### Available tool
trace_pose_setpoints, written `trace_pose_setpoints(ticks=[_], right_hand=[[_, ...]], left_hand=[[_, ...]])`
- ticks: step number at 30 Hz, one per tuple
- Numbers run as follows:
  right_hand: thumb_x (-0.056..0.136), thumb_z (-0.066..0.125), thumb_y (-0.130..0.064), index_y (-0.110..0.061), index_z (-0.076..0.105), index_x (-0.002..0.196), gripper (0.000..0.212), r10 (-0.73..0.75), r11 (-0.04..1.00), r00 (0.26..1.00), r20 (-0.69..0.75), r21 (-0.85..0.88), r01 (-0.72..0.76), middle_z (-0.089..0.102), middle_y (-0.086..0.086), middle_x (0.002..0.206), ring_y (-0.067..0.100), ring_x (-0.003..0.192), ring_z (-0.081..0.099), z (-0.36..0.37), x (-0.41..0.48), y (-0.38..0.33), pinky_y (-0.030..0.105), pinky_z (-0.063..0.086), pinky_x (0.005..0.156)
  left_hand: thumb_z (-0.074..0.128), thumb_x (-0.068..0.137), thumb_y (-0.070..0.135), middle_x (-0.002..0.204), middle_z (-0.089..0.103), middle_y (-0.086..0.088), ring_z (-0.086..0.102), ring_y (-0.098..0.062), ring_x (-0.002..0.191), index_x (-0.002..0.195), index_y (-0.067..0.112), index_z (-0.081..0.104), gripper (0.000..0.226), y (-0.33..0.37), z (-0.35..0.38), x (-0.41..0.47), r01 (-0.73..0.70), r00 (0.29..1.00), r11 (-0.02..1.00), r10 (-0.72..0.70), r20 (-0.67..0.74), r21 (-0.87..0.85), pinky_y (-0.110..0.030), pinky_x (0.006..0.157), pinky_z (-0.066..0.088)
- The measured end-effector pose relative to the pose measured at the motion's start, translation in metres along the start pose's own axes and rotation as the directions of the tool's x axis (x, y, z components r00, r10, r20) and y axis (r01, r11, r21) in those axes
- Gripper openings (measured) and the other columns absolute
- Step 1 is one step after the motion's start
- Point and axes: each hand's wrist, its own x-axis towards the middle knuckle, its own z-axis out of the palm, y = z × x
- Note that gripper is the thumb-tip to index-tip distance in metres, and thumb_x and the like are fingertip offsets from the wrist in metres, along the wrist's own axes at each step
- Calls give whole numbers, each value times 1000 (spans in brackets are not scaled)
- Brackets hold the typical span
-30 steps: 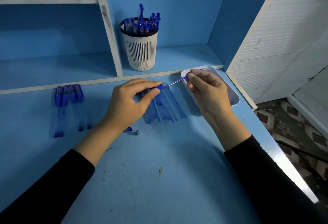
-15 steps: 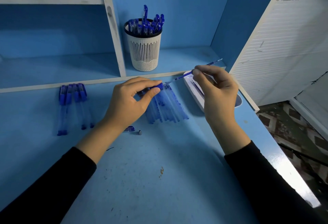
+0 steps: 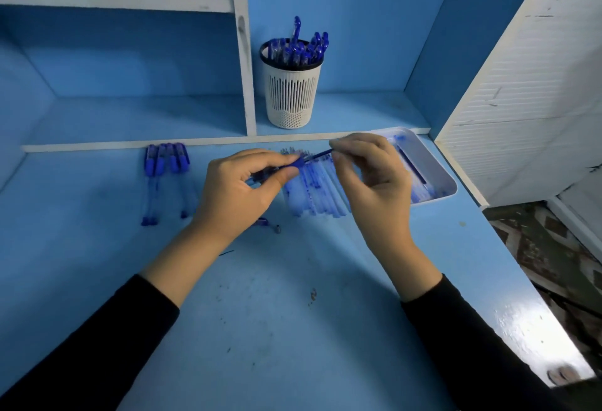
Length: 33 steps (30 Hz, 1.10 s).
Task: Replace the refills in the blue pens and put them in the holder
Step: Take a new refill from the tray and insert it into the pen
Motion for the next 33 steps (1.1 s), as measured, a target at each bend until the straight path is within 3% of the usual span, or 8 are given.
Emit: trace_pose_setpoints(ticks=[7, 13, 15, 20, 25, 27, 30, 33], right_hand=[[86, 67, 4, -8, 66, 92, 13, 146, 982, 959, 242, 85, -171, 70, 5, 87, 14, 82, 67, 12, -13, -6, 23, 49, 80], [82, 73, -7, -14, 68, 100, 19, 261, 942, 911, 321, 123, -313, 73, 5, 92, 15, 87, 69, 16, -19, -10, 23, 51, 82], [82, 75, -8, -15, 69, 99, 20, 303, 938, 882, 361, 50, -343, 73, 2, 90, 13, 84, 68, 15, -23, -6, 23, 50, 81], [79, 78, -13, -16, 72, 95, 17, 234, 961, 823, 517, -251, -115, 69, -5, 87, 8, 79, 64, 13, -36, 2, 22, 51, 80], [83, 71, -2, -13, 72, 91, 14, 115, 938, 790, 602, -329, 114, 64, -3, 84, 7, 74, 58, 20, -39, 2, 17, 48, 73], [84, 70, 0, -12, 72, 88, 13, 186, 961, 831, 524, -273, -42, 66, -4, 80, 5, 70, 60, 22, -39, 0, 15, 48, 68], [84, 70, 1, -3, 70, 88, 6, 333, 935, 854, 400, -19, -355, 70, 0, 74, 0, 62, 60, 24, -36, -10, 9, 44, 61], [83, 70, 2, -1, 69, 89, 6, 347, 906, 866, 361, 110, -409, 74, 2, 80, 6, 74, 67, 24, -37, -15, 15, 49, 69]], left_hand=[[76, 82, 15, 92, 73, 7, 70, -11, 79, 99, 9, 77, 18, 2, -23, -21, 31, 999, 999, -32, 37, 18, -25, 77, 56], [76, 83, 9, 98, 72, 10, 68, 1, 89, 99, 9, 77, 16, -1, -40, -36, 47, 997, 997, -50, 53, 68, -14, 83, 51], [75, 83, 9, 98, 71, 11, 68, 3, 89, 98, 8, 77, 15, -2, -46, -41, 55, 996, 995, -61, 65, 79, -12, 84, 50], [75, 84, 11, 99, 72, 11, 68, 1, 90, 97, 6, 77, 14, -8, -61, -50, 36, 993, 993, -48, 105, 114, -15, 84, 52], [75, 84, 11, 97, 73, 7, 69, -3, 90, 99, 8, 77, 16, -12, -69, -57, 53, 989, 992, -69, 130, 118, -20, 84, 54], [75, 84, 11, 97, 74, 5, 69, -3, 90, 100, 8, 77, 17, -12, -69, -58, 60, 987, 992, -75, 144, 109, -20, 84, 54], [74, 84, 12, 98, 73, 8, 69, -2, 90, 100, 9, 77, 17, -12, -69, -59, 73, 985, 993, -87, 146, 95, -18, 84, 53], [74, 84, 12, 98, 73, 7, 69, -3, 90, 101, 9, 76, 17, -11, -69, -58, 78, 985, 993, -91, 147, 90, -20, 83, 54]])
